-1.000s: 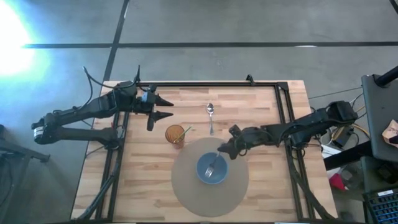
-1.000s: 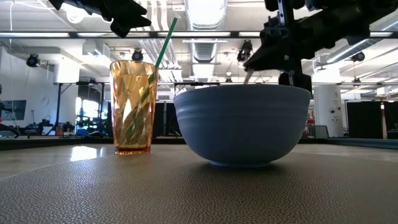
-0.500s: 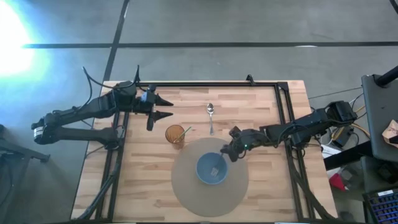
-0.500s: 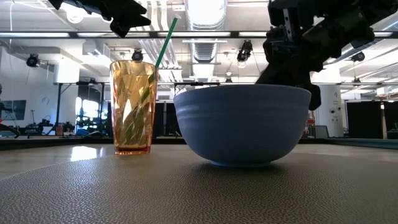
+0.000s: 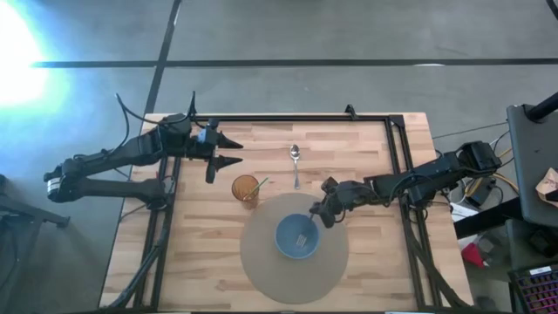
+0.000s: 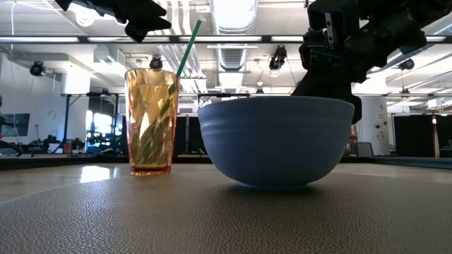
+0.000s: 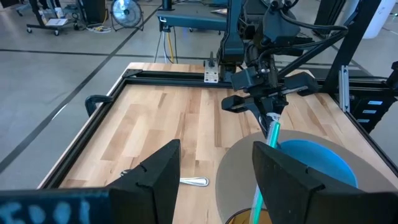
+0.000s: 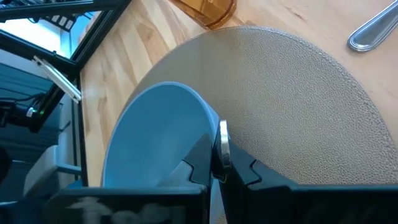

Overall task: Pick & Place Utensil
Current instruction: Put the silver fork into the blue bowl

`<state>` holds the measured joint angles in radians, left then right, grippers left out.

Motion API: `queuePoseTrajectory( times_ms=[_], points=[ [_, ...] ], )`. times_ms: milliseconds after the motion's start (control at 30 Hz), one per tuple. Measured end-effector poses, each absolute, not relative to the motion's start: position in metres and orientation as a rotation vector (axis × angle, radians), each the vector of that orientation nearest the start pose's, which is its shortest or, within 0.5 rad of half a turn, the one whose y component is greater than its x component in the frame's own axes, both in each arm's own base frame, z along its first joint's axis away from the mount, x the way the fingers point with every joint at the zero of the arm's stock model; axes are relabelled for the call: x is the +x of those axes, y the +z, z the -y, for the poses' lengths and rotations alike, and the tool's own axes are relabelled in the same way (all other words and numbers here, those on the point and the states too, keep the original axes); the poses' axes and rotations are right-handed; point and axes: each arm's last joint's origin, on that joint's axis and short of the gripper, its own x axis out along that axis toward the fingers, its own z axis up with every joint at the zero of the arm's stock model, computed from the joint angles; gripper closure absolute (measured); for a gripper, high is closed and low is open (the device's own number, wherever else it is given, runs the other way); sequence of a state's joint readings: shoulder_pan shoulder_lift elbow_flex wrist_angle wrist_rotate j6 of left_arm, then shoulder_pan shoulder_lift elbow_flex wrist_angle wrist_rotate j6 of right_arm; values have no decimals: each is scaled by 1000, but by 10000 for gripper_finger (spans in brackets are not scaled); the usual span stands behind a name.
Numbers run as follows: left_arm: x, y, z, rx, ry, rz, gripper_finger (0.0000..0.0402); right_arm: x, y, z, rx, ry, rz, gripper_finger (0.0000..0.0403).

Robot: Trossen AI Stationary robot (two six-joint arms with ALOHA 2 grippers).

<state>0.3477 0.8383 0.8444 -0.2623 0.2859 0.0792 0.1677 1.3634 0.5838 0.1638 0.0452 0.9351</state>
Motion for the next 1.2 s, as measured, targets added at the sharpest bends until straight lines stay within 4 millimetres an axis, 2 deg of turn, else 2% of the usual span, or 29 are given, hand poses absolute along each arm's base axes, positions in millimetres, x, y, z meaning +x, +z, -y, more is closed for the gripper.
queuePoseTrajectory(
  times_ms=[167, 800, 1200],
  points=[
    [172, 337, -54, -1, 52, -246, 209, 257, 176, -42, 837, -182, -623, 387],
    [172, 337, -54, -1, 52, -245, 209, 255, 176, -42, 847, -188, -633, 293],
    [172, 338, -54, 0, 53, -241, 209, 239, 195, -38, 844, -190, -623, 267]
  ],
)
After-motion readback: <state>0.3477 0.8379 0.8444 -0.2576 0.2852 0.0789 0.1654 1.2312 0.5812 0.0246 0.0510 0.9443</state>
